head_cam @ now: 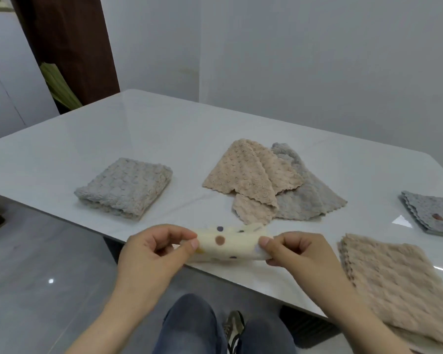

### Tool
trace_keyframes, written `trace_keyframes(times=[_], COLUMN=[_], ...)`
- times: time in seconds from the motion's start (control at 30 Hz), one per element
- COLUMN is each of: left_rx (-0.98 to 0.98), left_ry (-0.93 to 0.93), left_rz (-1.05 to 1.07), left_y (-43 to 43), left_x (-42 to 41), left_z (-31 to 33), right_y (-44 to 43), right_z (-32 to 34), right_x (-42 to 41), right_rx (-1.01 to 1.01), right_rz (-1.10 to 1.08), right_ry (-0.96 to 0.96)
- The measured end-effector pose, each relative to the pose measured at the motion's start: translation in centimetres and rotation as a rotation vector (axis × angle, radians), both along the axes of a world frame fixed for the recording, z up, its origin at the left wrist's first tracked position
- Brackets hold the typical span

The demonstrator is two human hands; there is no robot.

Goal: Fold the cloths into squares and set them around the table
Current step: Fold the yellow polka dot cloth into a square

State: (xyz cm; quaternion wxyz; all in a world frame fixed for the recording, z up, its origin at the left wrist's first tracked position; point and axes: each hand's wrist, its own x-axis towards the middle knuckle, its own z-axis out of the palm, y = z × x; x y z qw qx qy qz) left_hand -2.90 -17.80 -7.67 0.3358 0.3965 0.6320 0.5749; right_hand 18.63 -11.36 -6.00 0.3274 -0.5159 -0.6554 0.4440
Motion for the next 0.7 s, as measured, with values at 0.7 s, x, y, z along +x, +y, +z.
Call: trace_keyframes(times=[0.7], left_rx=[-0.187], left_ry=[-0.067], left_rz=[-0.051], left_y=[0.0], left_x=[0.5], left_z=[-2.8], right_y=[0.3], right_z=[-2.5], right_x=[-0.9], right_rx=[-0.176], right_rz=[-0.030], right_ry=[0.089])
